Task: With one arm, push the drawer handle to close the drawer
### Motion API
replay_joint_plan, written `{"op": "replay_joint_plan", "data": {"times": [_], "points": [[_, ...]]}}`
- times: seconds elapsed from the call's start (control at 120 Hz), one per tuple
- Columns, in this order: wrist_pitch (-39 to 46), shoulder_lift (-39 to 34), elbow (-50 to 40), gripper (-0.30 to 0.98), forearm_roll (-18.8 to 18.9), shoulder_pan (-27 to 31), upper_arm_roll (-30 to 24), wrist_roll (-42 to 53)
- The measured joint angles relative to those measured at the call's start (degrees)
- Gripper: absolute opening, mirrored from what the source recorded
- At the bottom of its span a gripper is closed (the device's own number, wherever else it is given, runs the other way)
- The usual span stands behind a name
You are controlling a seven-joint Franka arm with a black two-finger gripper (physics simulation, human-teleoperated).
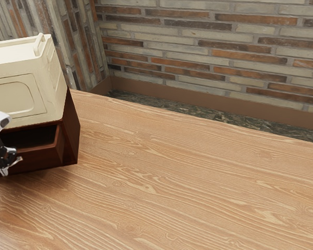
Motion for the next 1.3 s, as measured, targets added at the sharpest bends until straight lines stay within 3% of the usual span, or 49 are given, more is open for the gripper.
{"op": "replay_joint_plan", "data": {"times": [0.467, 1.0, 1.3], "points": [[1.5, 0.0, 5.7, -0.1, 8.6, -9.1, 8.0, -0.2], [2.6, -0.1, 14.9, -0.1, 13.6, -21.0, 18.6, 1.7], [3.0, -0.1, 16.9, -0.1, 14.4, -23.4, 19.9, 3.7]]}}
